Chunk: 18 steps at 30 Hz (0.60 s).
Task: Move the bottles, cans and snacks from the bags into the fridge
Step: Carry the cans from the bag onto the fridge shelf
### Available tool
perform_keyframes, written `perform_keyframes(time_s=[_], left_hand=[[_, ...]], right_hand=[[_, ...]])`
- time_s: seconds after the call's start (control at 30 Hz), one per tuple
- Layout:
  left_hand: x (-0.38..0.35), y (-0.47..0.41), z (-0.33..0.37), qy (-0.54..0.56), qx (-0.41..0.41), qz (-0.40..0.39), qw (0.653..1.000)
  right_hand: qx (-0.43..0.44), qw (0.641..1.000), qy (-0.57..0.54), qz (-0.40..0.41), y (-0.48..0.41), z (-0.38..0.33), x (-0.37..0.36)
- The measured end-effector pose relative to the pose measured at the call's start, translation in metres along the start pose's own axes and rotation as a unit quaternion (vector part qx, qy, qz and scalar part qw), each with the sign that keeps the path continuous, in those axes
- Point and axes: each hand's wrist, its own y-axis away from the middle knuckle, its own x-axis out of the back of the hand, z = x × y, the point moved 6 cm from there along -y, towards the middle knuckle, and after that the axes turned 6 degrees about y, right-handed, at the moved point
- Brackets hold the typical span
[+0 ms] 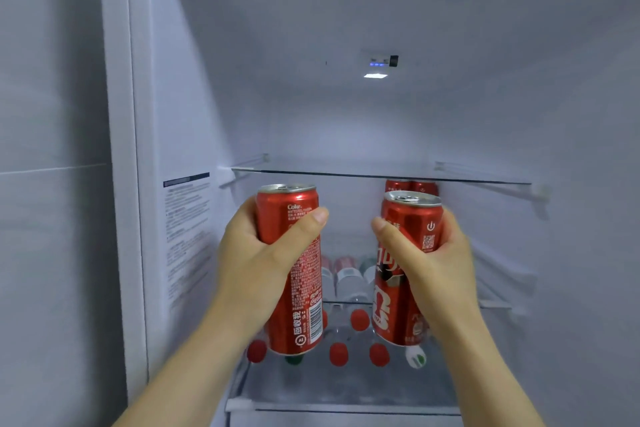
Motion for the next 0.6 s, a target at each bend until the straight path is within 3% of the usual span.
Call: perform_keyframes(time_s=[0.23, 0.6], left_hand=[[-0.019, -0.031, -0.035, -0.020, -0.005, 0.048, 0.999], [-0.035, -0.063, -0.071, -0.034, -0.006, 0.034, 0.999]], right_hand=[[0.005, 1.000, 0.014, 0.000, -0.033, 0.038, -0.008], [0.001, 0.999, 0.036, 0.006, -0.058, 0.073, -0.026]])
